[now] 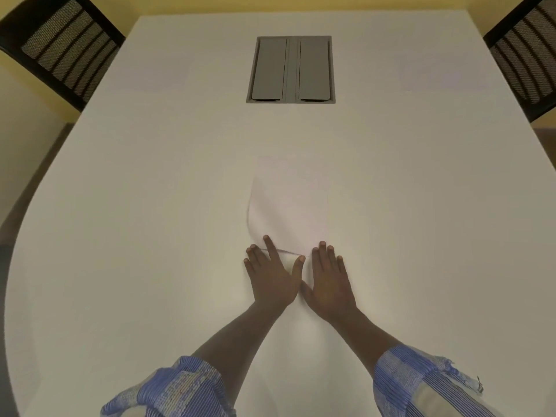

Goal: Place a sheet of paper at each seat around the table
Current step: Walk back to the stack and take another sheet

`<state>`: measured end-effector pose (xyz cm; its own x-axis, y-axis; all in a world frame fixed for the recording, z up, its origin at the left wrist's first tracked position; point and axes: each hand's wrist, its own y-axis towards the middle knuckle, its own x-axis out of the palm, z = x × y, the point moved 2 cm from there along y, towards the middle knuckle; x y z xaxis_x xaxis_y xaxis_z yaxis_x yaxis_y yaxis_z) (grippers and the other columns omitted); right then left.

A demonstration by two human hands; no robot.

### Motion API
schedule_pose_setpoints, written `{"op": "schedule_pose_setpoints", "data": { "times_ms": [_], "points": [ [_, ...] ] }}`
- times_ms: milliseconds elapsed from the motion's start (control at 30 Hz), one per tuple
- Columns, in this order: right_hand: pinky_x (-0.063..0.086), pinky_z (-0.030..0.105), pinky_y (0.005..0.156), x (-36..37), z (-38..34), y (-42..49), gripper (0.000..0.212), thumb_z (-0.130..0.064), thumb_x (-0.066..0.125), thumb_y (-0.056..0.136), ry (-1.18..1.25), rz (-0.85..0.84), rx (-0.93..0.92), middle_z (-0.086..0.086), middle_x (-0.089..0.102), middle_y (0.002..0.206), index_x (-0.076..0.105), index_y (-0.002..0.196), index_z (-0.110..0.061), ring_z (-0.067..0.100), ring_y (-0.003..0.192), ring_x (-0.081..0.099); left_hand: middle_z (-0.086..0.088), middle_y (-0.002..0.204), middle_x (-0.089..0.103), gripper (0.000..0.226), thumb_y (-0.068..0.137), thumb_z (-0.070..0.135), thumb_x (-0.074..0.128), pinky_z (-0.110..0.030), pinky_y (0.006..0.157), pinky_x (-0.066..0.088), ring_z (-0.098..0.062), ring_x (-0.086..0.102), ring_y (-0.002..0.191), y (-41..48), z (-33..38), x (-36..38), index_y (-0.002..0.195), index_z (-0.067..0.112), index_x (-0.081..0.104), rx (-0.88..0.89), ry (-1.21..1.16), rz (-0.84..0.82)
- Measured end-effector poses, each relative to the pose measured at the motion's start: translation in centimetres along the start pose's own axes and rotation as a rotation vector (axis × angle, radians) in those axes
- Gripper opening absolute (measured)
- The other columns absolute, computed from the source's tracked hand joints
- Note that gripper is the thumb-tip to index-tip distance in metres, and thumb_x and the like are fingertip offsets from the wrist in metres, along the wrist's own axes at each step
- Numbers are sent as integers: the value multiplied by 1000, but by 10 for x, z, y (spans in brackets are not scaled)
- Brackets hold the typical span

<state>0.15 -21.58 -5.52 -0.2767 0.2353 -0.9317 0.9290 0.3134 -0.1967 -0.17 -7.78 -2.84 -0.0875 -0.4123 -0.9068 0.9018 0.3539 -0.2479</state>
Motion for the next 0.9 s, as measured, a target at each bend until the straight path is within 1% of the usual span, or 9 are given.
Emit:
{"op": "schedule_pose_setpoints", "data": {
  "times_ms": [100,200,267,367,433,500,600,700,900],
  "points": [
    [10,46,124,-1,0,0,90,-62,22,91,-13,13,-7,20,11,166,20,157,0,35,154,11,-19,165,20,99,94,68,41,-46,125,12,-36,15,154,3,9,-4,160,8,-2,103,-101,-8],
    [17,49,123,-1,2,0,88,-62,27,93,-17,26,-9,20,16,165,23,156,-1,36,153,17,-11,163,29,99,93,58,56,-37,122,24,-31,30,149,9,20,-13,161,13,1,151,-432,13],
    [17,50,123,-1,4,1,88,-63,28,95,-19,15,-10,20,16,165,23,156,-1,36,153,17,-6,163,31,99,92,51,64,-29,117,29,-24,36,146,19,22,-23,162,20,2,74,-635,53],
    [14,50,124,2,6,1,87,-63,33,96,-15,9,-10,18,13,166,21,157,-2,34,154,13,-12,158,39,90,91,41,69,-40,116,38,-28,43,142,42,13,-37,160,19,15,-156,-763,137],
    [11,48,125,4,7,2,87,-62,36,97,-25,-3,-7,17,10,167,19,158,-3,33,155,10,-14,127,61,63,90,29,72,-38,104,46,-34,57,125,57,0,-44,143,13,42,-306,-794,211],
    [11,48,125,5,7,2,86,-61,38,97,-15,1,-4,16,9,167,19,158,-3,33,155,10,-4,94,62,34,89,18,72,-34,87,49,-34,65,103,67,-14,-45,116,7,56,-399,-782,214],
    [9,48,124,5,7,2,86,-61,38,97,-12,0,0,16,8,167,17,158,-3,32,155,9,-4,88,63,20,85,17,74,-32,77,48,-30,64,89,72,-31,-41,96,6,61,-473,-748,190],
    [8,47,125,5,8,2,86,-61,39,98,-5,1,0,15,8,168,17,158,-4,32,155,8,2,74,59,22,83,20,76,-28,69,41,-26,59,75,72,-38,-39,80,12,55,-512,-740,224],
    [10,47,125,5,8,5,86,-60,40,97,-10,-15,11,14,8,168,18,158,-4,31,155,9,-7,77,66,27,88,22,74,-29,67,41,-32,65,78,68,-40,-39,70,10,57,-537,-662,226]
  ]
}}
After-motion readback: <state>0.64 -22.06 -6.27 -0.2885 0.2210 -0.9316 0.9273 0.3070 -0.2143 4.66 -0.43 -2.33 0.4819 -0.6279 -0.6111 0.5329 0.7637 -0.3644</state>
